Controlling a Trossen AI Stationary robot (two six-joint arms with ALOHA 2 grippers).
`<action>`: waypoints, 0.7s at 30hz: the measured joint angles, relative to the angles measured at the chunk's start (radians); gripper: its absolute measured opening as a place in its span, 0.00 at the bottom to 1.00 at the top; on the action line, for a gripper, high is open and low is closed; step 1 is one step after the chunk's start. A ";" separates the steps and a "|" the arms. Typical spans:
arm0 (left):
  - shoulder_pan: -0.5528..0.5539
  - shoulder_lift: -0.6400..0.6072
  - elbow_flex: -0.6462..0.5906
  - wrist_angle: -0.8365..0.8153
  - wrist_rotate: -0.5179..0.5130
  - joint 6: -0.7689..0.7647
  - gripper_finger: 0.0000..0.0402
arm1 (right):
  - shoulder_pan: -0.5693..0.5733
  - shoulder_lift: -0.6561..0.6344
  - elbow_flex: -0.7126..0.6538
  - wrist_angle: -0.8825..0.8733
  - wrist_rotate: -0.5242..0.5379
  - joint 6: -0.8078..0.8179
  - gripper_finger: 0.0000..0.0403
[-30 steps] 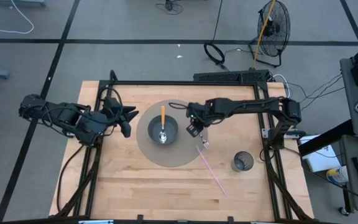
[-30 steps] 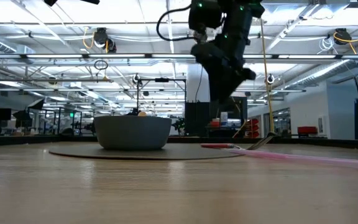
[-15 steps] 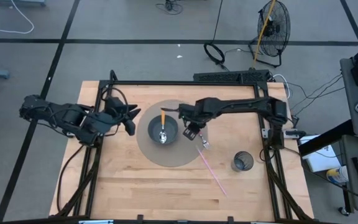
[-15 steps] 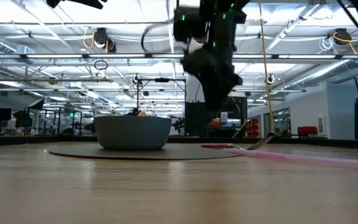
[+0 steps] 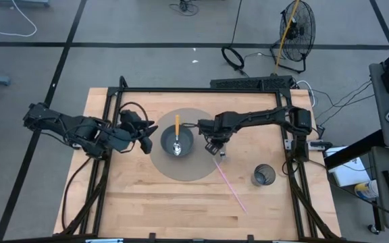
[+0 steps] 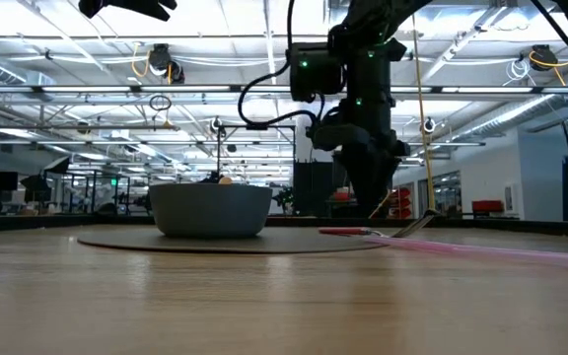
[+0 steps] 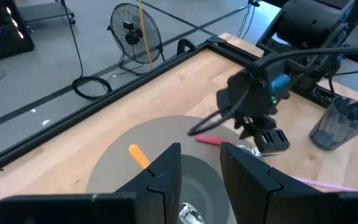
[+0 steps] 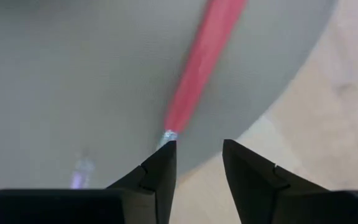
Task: Pick & Place Utensil
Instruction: Put the pink fork into the gray bowl
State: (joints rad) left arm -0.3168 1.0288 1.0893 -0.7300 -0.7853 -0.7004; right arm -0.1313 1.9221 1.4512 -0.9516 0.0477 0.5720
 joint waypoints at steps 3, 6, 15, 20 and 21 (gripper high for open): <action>0.000 0.000 0.000 0.000 -0.001 0.009 0.29 | 0.009 -0.001 -0.011 0.008 -0.001 0.015 0.36; 0.003 0.000 0.000 0.000 -0.006 0.010 0.29 | 0.017 -0.001 -0.029 0.027 0.000 0.037 0.40; 0.003 0.000 0.000 0.000 -0.008 0.015 0.29 | 0.029 -0.001 -0.097 0.114 -0.024 0.073 0.46; 0.003 0.000 0.000 0.000 -0.009 0.015 0.29 | 0.035 -0.001 -0.122 0.142 -0.025 0.097 0.45; 0.003 0.000 0.000 0.000 -0.009 0.016 0.29 | 0.036 -0.001 -0.128 0.145 -0.025 0.098 0.44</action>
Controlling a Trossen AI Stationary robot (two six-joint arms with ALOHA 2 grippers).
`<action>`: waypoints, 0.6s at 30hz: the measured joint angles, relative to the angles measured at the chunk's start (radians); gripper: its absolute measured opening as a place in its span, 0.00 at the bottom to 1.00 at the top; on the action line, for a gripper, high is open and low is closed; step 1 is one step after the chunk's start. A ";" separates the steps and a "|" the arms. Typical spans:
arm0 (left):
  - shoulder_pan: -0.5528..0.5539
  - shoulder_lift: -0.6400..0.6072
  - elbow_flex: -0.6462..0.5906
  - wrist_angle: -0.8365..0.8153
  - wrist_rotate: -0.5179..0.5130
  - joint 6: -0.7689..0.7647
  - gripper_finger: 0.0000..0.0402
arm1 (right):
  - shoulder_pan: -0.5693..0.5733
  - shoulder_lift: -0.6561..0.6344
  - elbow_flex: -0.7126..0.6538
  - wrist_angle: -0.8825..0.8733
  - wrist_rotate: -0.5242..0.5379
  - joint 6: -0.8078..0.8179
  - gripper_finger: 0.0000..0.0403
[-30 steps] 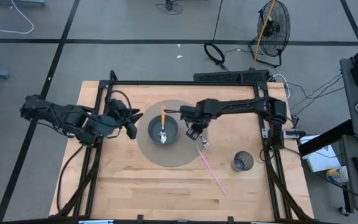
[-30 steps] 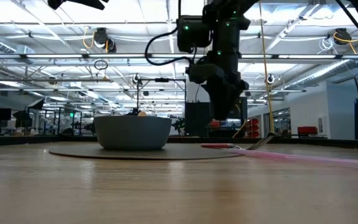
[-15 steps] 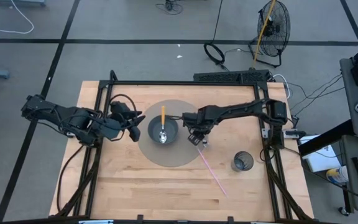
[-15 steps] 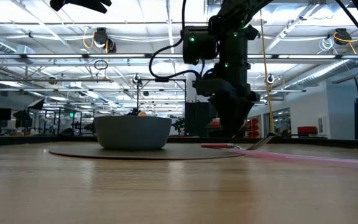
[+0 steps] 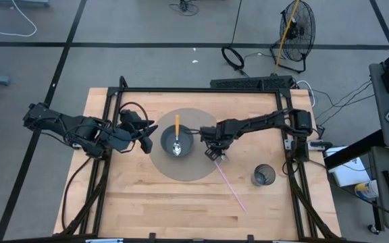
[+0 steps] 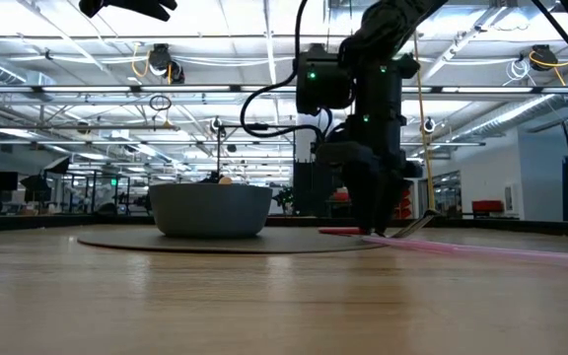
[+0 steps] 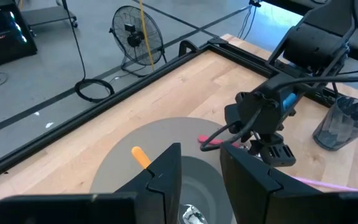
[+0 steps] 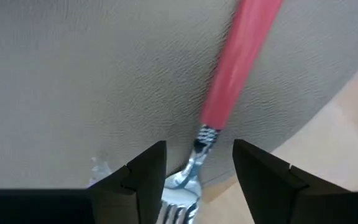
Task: Pick & Place Utensil
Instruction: Put the pink fork into the gray bowl
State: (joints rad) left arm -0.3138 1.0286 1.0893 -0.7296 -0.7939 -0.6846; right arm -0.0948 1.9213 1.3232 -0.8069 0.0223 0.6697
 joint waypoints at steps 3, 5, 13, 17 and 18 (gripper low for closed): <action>0.000 0.000 0.000 0.000 -0.001 0.001 0.29 | -0.001 0.000 -0.019 0.022 0.000 0.001 0.42; 0.000 0.000 0.000 0.000 -0.001 0.003 0.29 | -0.001 -0.002 -0.029 0.037 0.000 0.010 0.40; 0.000 0.000 0.000 0.000 -0.002 0.003 0.29 | 0.005 -0.005 -0.058 0.087 0.004 0.026 0.29; 0.000 0.000 0.000 0.000 -0.002 0.003 0.29 | 0.006 -0.005 -0.058 0.094 0.004 0.024 0.20; 0.000 0.000 0.000 0.000 -0.002 0.003 0.29 | 0.006 -0.004 -0.059 0.097 0.004 0.023 0.18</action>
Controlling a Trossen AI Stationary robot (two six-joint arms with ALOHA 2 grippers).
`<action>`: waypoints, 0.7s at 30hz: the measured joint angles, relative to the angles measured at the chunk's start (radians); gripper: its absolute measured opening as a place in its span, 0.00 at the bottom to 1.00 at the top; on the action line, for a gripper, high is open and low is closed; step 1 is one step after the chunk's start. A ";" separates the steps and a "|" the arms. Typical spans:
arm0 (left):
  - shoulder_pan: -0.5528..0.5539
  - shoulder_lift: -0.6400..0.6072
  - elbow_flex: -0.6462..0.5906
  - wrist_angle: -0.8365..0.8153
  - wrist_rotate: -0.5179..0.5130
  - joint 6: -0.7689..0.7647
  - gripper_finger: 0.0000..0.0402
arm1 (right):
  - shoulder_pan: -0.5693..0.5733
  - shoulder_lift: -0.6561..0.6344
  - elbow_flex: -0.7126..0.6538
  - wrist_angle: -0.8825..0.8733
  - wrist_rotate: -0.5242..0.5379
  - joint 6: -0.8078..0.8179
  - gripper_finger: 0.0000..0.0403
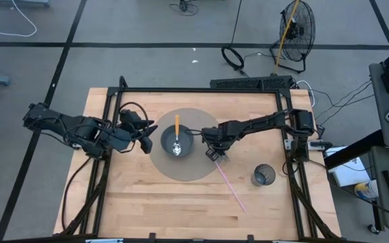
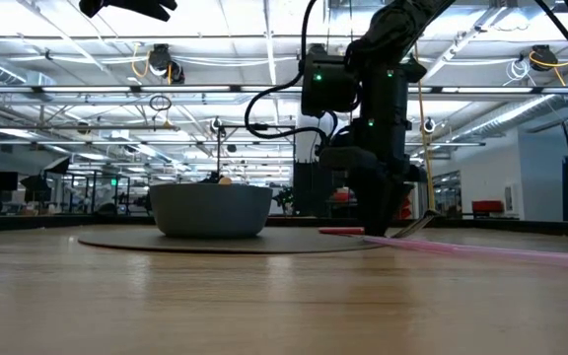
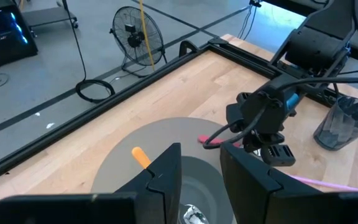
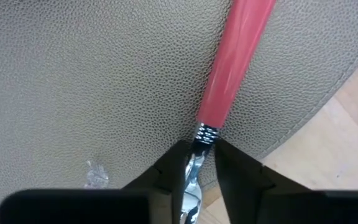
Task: Pick & Place Utensil
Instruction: Put the pink fork into the gray bowl
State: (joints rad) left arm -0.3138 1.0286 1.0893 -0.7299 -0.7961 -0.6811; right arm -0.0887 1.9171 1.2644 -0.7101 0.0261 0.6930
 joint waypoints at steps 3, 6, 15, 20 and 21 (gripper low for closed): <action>0.000 0.000 0.000 0.000 0.000 0.000 0.29 | 0.000 0.000 0.000 0.004 0.000 -0.008 0.11; 0.000 0.000 0.000 0.000 0.000 0.000 0.29 | 0.000 0.001 0.000 0.005 0.000 -0.023 0.05; 0.000 0.000 0.000 0.000 0.000 0.000 0.29 | 0.000 0.002 -0.001 0.003 0.021 -0.025 0.05; 0.000 0.000 0.000 0.000 0.000 0.003 0.29 | 0.000 -0.003 -0.002 0.003 0.022 -0.025 0.04; 0.000 0.000 0.000 0.000 0.000 0.006 0.29 | 0.000 -0.009 -0.003 0.003 0.024 -0.025 0.04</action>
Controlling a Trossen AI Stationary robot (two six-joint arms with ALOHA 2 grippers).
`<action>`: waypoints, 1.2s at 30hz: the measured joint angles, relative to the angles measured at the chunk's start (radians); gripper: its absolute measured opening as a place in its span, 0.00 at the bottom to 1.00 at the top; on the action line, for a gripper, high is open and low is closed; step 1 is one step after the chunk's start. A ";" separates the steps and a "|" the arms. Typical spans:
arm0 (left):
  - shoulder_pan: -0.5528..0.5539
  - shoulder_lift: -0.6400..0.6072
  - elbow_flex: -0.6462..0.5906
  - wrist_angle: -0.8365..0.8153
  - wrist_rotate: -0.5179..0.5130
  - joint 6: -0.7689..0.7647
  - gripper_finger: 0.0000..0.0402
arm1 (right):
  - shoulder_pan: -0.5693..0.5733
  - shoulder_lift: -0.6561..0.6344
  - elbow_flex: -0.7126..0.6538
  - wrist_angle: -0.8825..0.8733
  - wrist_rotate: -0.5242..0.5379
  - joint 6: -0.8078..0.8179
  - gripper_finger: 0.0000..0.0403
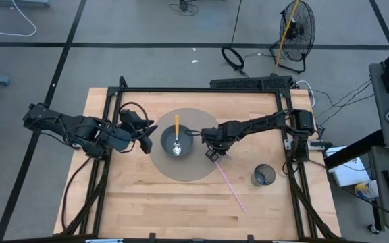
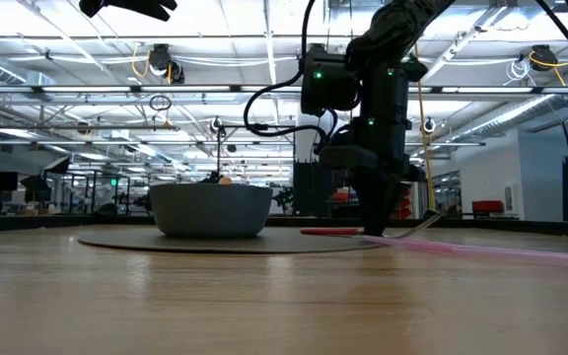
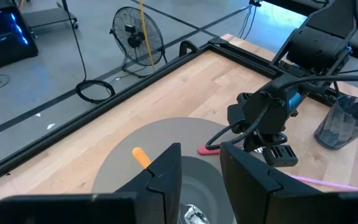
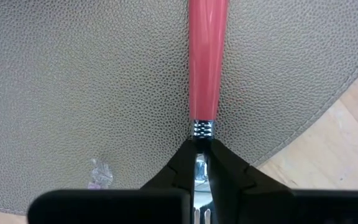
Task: Pick & Place Utensil
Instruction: Put the pink fork into the gray bowl
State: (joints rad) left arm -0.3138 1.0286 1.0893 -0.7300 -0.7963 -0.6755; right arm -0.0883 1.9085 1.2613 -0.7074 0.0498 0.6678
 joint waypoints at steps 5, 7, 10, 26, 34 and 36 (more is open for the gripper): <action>0.000 0.000 0.000 0.000 0.000 0.000 0.29 | 0.000 -0.031 -0.004 -0.010 0.012 -0.002 0.04; 0.000 0.000 0.000 0.000 0.000 0.000 0.29 | -0.003 -0.053 -0.004 -0.008 0.021 -0.001 0.04; 0.000 0.000 0.000 0.000 0.000 -0.001 0.29 | -0.003 -0.094 -0.004 -0.010 0.039 -0.002 0.04; 0.000 0.000 0.000 0.092 0.019 0.063 0.29 | -0.001 -0.398 0.000 0.125 0.114 -0.035 0.04; 0.000 0.000 0.000 0.115 0.011 0.087 0.29 | -0.002 -0.498 0.001 0.144 0.138 -0.060 0.04; 0.000 0.000 0.000 0.120 0.009 0.087 0.29 | -0.002 -0.508 0.002 0.143 0.137 -0.063 0.04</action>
State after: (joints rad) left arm -0.3138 1.0283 1.0893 -0.6102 -0.7878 -0.5880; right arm -0.0898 1.4001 1.2629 -0.5644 0.1873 0.6048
